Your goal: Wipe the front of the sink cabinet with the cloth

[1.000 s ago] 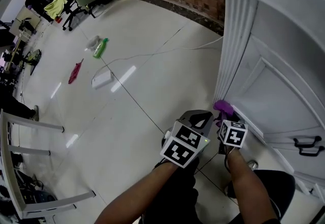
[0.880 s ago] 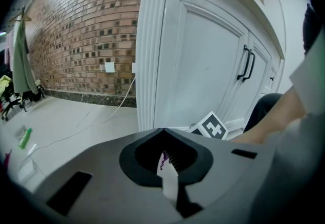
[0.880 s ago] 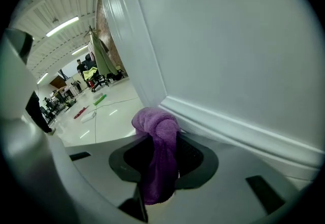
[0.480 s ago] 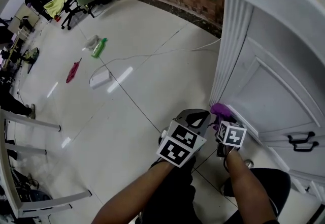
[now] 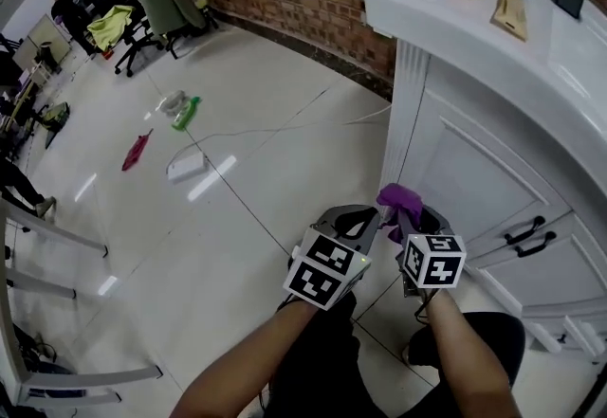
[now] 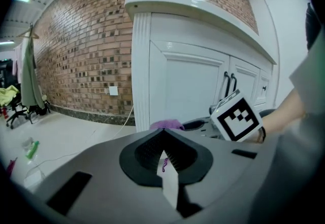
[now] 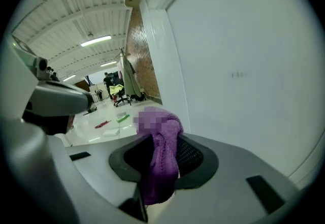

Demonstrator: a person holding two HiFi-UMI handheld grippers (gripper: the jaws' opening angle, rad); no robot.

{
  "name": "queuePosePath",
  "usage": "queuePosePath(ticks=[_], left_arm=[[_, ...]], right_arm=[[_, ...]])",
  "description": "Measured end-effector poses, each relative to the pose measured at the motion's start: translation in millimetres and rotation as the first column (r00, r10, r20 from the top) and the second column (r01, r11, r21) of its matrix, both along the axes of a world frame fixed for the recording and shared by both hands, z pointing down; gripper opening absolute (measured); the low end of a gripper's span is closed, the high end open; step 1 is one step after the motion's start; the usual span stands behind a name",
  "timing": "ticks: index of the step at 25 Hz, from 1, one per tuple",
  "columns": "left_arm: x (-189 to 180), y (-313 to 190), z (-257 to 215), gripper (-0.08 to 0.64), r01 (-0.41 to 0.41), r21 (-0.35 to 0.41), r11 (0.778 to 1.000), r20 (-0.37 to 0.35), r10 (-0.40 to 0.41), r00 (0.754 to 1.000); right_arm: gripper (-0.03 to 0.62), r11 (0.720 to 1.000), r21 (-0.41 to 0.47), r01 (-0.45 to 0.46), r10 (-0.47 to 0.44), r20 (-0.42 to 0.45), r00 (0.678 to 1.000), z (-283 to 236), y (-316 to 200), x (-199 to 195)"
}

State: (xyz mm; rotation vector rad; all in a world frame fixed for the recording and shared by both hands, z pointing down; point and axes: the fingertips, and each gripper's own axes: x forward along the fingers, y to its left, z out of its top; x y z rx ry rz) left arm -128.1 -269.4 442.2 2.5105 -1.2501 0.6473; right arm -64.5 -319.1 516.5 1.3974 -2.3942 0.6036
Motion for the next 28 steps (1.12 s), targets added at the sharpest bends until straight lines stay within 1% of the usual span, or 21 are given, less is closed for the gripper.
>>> queuePosePath(ticks=[2,5,9,13,16,19,24,28], left_arm=[[-2,7,-20,0.005,0.005,0.041,0.999,0.001,-0.005,1.000],[-1,20,-51,0.005,0.001,0.104,0.995,-0.003,-0.001,1.000],[13,48,-106,0.005,-0.015,0.183,0.983,-0.069,0.028,0.997],[35,91,-164,0.005,-0.056,0.278,0.959,-0.117,0.092,0.989],[45,127,-201,0.005,-0.069,0.334,0.940,-0.151,0.125,0.981],[51,161,-226,0.005,-0.073,0.363,0.929,-0.179,0.146,0.973],[54,216,-254,0.005,-0.070,0.406,0.911,-0.204,0.165,0.965],[59,256,-268,0.005,-0.060,0.435,0.899,-0.215,0.168,0.962]], right_arm=[[0.117,0.998,0.064,0.013,-0.014,0.010,1.000,-39,8,-1],[0.117,0.988,0.156,0.021,-0.025,0.023,0.999,-94,28,3],[0.117,0.965,0.261,0.003,-0.015,0.041,0.999,-163,64,20],[0.117,0.940,0.340,-0.021,0.002,0.057,0.998,-221,109,45],[0.118,0.923,0.382,-0.041,0.014,0.071,0.997,-253,146,58],[0.118,0.904,0.424,-0.048,0.015,0.080,0.997,-282,183,65],[0.118,0.870,0.490,-0.051,0.007,0.093,0.996,-318,247,70],[0.118,0.851,0.522,-0.055,-0.005,0.113,0.994,-334,295,73]])
